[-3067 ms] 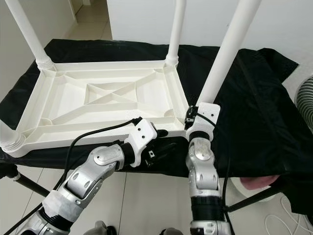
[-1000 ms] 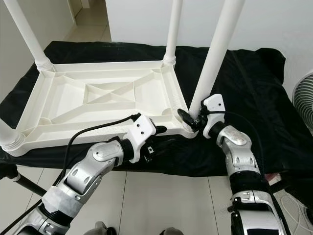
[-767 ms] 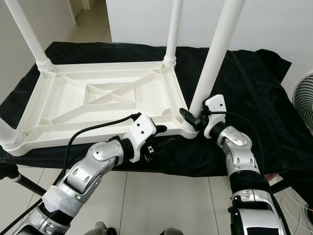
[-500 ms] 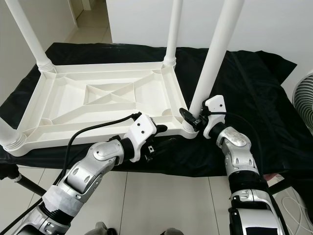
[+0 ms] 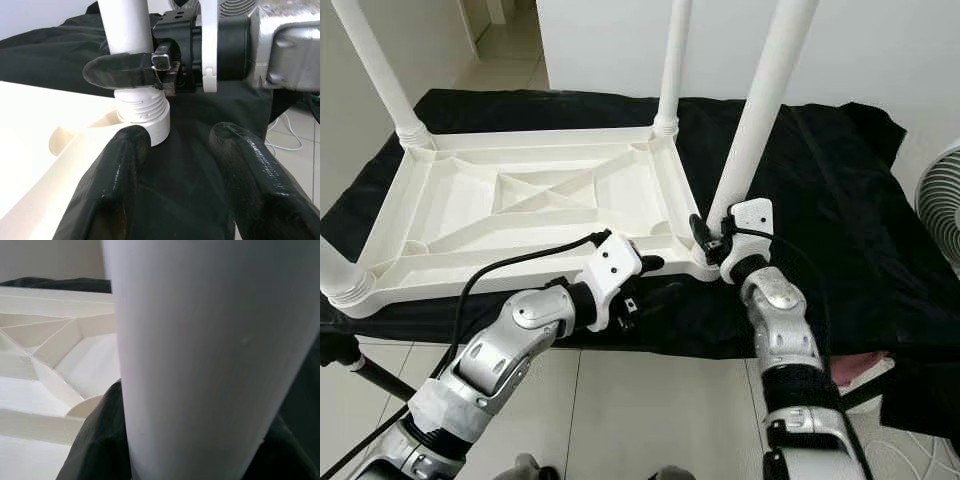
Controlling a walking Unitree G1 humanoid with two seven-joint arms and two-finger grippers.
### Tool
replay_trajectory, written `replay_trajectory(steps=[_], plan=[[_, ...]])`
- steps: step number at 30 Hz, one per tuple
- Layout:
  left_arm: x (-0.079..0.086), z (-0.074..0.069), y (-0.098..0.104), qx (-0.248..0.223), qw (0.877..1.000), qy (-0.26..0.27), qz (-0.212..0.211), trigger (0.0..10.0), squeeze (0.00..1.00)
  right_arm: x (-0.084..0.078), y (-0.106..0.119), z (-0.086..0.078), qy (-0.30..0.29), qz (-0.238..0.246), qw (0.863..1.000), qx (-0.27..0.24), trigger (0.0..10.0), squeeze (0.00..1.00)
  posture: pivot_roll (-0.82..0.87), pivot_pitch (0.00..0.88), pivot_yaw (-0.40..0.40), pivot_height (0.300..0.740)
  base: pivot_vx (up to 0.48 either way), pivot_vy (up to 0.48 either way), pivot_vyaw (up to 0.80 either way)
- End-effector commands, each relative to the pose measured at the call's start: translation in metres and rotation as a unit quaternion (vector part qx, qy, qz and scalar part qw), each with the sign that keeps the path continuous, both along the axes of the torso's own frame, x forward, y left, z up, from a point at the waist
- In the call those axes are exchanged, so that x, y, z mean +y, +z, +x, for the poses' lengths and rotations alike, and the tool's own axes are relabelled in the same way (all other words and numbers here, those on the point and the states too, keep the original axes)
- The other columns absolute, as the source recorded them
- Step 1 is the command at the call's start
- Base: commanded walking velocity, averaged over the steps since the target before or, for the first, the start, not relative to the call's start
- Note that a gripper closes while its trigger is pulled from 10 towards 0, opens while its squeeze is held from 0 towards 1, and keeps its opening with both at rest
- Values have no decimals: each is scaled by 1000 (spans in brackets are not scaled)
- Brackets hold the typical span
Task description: Building children table
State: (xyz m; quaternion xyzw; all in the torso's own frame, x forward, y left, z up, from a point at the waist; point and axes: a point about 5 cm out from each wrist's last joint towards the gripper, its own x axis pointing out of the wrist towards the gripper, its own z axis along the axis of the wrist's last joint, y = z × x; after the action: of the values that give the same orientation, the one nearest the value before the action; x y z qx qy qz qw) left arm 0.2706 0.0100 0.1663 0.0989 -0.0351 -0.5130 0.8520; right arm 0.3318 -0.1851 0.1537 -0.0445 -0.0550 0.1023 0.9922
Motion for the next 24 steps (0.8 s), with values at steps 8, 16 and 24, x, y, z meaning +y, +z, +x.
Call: replay_trajectory(steps=[8,16,24], plan=[[2,0,-1,0,1000,-17,9,10000,0,23,-19,-23,-223,75,971,46,10000,0,-129,50,37,740,0,0,0],[0,1,0,0,1000,-18,8,10000,0,34,-9,-24,-217,92,971,28,10000,0,-129,49,38,740,0,0,0],[2,2,0,-1,1000,-12,9,10000,0,34,5,-21,-178,96,979,0,10000,1000,-121,47,29,740,0,0,0]])
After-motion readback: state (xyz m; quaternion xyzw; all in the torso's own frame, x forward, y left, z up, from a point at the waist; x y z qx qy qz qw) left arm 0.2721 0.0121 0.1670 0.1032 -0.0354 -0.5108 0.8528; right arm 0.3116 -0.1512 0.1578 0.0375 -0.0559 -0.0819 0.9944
